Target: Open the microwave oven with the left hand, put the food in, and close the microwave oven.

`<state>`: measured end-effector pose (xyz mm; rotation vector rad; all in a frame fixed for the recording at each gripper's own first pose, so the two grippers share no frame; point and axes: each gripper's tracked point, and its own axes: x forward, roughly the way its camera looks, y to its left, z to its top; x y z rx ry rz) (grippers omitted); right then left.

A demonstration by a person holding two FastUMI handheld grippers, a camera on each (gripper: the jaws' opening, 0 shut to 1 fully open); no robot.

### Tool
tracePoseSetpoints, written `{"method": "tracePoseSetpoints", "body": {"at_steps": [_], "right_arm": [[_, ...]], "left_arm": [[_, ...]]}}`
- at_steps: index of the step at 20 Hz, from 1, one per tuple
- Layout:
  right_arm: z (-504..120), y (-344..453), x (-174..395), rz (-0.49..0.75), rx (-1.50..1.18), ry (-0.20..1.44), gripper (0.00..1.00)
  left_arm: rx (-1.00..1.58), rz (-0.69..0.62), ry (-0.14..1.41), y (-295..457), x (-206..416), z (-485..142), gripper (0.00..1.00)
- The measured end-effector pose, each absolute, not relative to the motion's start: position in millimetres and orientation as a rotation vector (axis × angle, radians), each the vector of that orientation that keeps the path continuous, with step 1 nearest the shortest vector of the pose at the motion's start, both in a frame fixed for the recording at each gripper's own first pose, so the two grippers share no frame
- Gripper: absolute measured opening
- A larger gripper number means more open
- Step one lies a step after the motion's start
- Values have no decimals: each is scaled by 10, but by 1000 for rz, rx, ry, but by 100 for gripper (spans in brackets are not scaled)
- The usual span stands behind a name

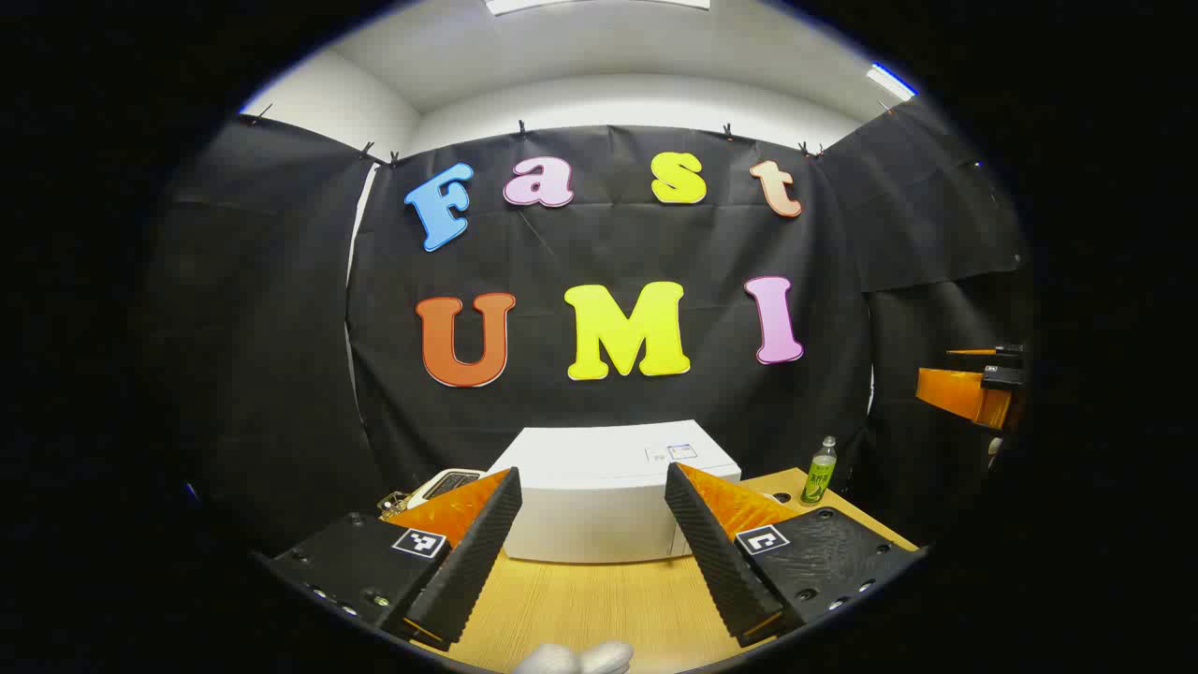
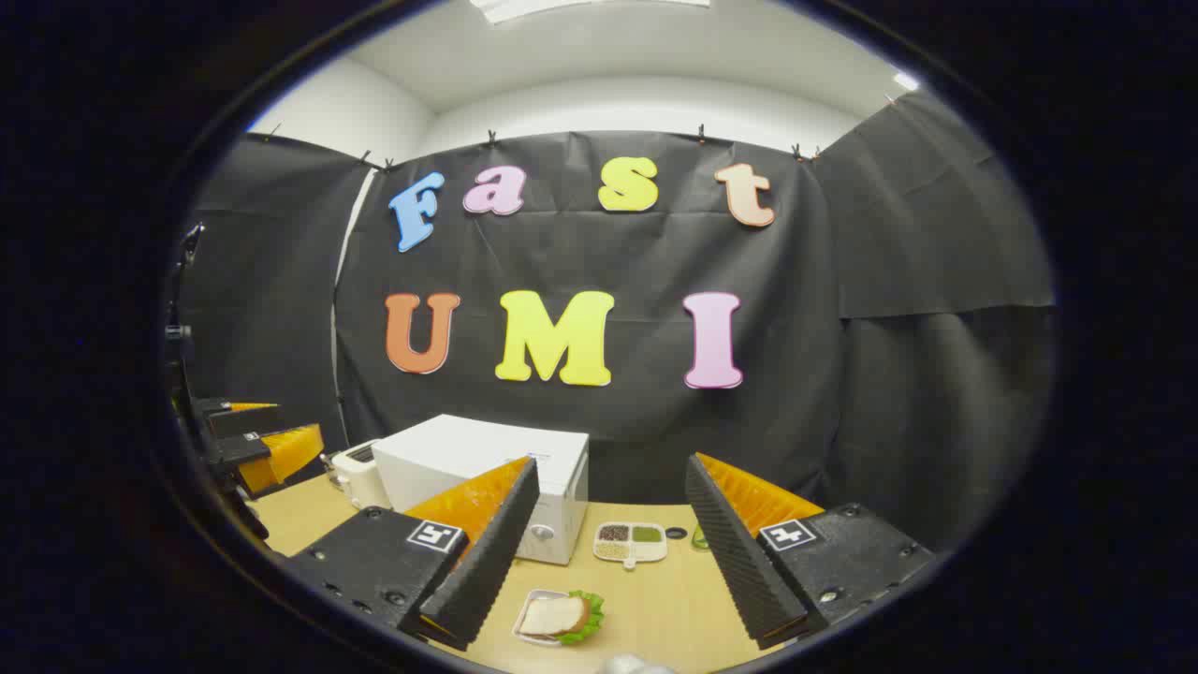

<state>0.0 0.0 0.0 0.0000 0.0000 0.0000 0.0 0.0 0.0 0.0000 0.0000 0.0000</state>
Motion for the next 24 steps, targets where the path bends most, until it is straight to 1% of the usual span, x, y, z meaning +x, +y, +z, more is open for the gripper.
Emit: {"method": "tracePoseSetpoints", "body": {"at_steps": [5,6,10,11,12,13,16,17,18,19,20,22,23,24], "right_arm": [[-103,4,46,6,10,20,92],[-109,0,47,6,11,24,100],[-110,-19,85,2,46,23,100],[-102,-40,97,-5,52,19,92],[-102,-47,106,-6,54,21,100],[-126,-55,108,-9,57,23,92],[-116,-106,88,-19,59,27,92],[-134,-135,89,-22,59,33,92],[-130,-154,80,-23,61,38,92],[-122,-183,65,-27,62,38,92],[-104,-219,50,-34,63,41,100],[-93,-301,22,-49,67,45,100],[-108,-336,10,-56,68,51,92],[-118,-367,0,-66,65,61,92]], "left_arm": [[-8,8,-4,4,16,1,96],[-9,5,-2,0,16,5,96],[-19,-5,-3,-11,30,16,96],[-17,-9,-2,-16,67,14,96],[-13,-11,-3,-25,121,11,96],[-9,-14,-2,-42,197,10,96],[-7,-31,10,-123,288,-84,96],[-15,-37,12,-154,319,-145,100],[-23,-44,12,-196,380,-188,96],[-31,-52,12,-247,456,-256,96],[-34,-63,17,-311,544,-348,96],[-38,-82,32,-449,732,-568,96],[-31,-87,39,-512,838,-689,96],[-21,-92,33,-578,938,-800,96]]}}
